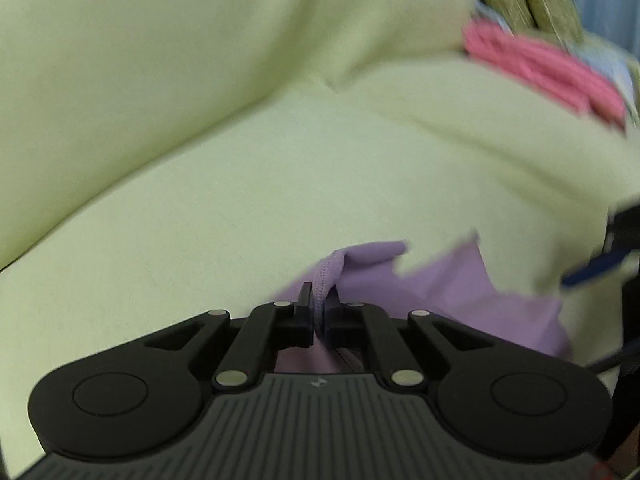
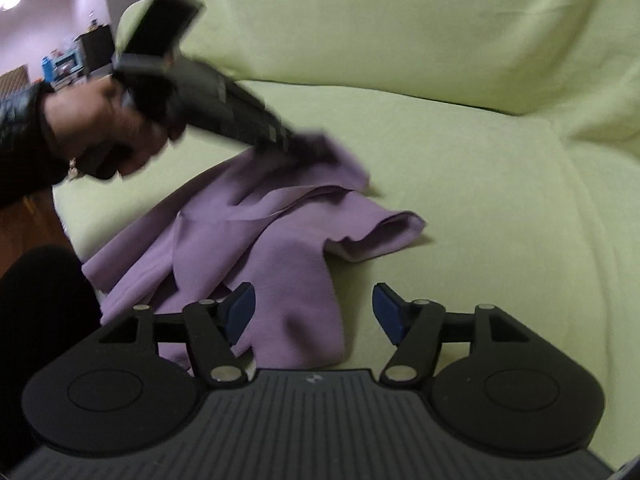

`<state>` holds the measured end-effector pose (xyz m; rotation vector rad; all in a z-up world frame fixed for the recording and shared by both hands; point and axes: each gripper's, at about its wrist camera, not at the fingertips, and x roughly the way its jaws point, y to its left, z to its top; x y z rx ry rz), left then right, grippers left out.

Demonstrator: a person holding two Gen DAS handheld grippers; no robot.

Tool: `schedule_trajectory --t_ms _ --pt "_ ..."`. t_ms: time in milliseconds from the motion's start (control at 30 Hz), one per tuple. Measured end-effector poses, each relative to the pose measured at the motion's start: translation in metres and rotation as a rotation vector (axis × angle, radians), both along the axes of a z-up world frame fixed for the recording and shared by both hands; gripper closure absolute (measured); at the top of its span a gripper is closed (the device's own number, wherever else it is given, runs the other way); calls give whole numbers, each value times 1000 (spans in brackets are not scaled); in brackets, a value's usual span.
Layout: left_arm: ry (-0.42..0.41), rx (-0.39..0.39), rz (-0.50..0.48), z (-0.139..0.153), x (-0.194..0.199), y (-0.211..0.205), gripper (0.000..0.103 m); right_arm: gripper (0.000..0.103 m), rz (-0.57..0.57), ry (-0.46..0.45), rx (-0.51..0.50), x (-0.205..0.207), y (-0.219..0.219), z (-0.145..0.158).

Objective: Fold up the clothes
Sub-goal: 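Lift the lilac top with both grippers and pull it from the pile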

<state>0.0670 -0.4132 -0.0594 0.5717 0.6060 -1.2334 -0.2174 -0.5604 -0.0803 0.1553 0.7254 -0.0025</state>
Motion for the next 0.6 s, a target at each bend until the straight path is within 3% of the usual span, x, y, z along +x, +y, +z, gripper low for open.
schedule_trajectory --t_ms 100,233,300,367,400,467,600 --pt "11 -77 124 17 35 31 101 42 32 32 57 15 1 -8" --pt "15 -11 240 3 84 63 100 54 34 54 223 30 -9 -13" --pt "11 26 271 -7 96 76 95 82 15 48 293 35 -14 -12" --pt "-9 53 271 -15 95 89 85 100 -3 44 344 35 -18 -7" --pt "-24 59 266 -16 91 96 77 100 -10 41 376 35 -20 -5" --pt "-59 50 252 -14 80 113 51 100 -24 20 442 33 -22 0" --pt "-141 13 185 -3 42 151 47 100 -59 -27 558 31 -24 10"
